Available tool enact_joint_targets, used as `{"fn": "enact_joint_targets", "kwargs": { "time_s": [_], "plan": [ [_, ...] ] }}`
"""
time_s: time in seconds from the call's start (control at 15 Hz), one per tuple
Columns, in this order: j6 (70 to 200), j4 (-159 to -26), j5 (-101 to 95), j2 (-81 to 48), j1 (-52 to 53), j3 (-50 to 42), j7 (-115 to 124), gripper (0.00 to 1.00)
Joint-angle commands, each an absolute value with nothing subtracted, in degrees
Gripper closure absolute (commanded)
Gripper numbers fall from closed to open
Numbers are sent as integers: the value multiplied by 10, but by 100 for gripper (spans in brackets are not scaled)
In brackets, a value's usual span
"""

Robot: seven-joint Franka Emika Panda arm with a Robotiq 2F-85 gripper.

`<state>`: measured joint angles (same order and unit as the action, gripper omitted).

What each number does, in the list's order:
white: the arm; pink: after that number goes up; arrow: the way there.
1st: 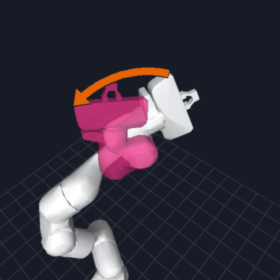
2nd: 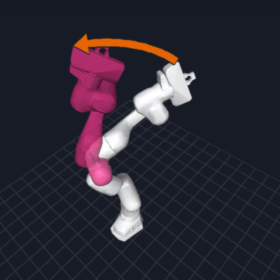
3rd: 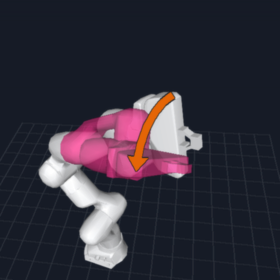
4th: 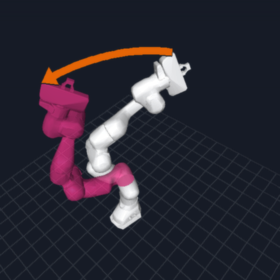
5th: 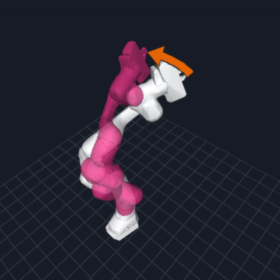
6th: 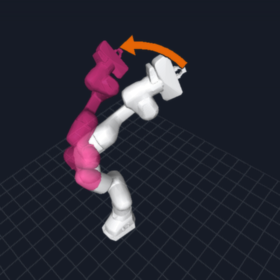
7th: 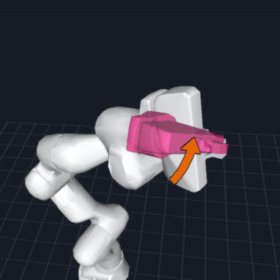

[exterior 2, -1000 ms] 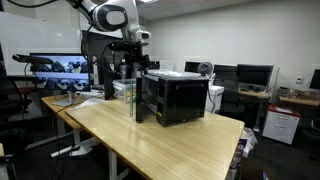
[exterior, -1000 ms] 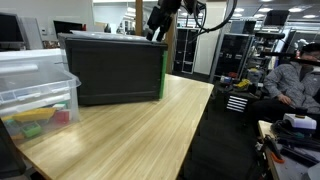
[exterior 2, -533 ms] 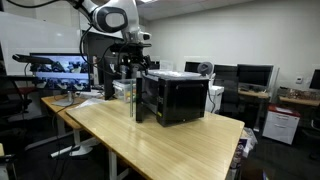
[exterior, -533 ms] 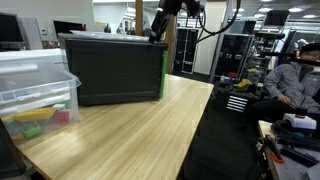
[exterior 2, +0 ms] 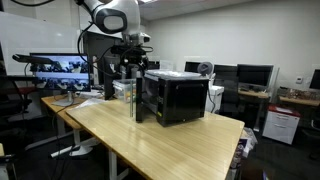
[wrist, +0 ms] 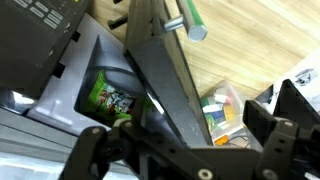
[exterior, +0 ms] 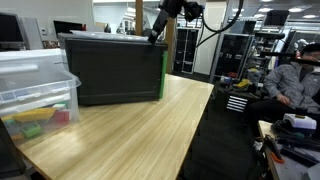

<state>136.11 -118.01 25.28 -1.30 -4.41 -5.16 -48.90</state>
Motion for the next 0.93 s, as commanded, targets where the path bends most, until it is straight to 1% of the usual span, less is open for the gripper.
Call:
{"fn": "enact_joint_targets", "kwargs": {
  "time_s": [0.0, 0.87],
  "plan": [
    [1327, -1189, 306, -4, -50, -48, -551, 0],
    [1216, -1163, 346, -12, -43, -41, -619, 0]
  ]
}}
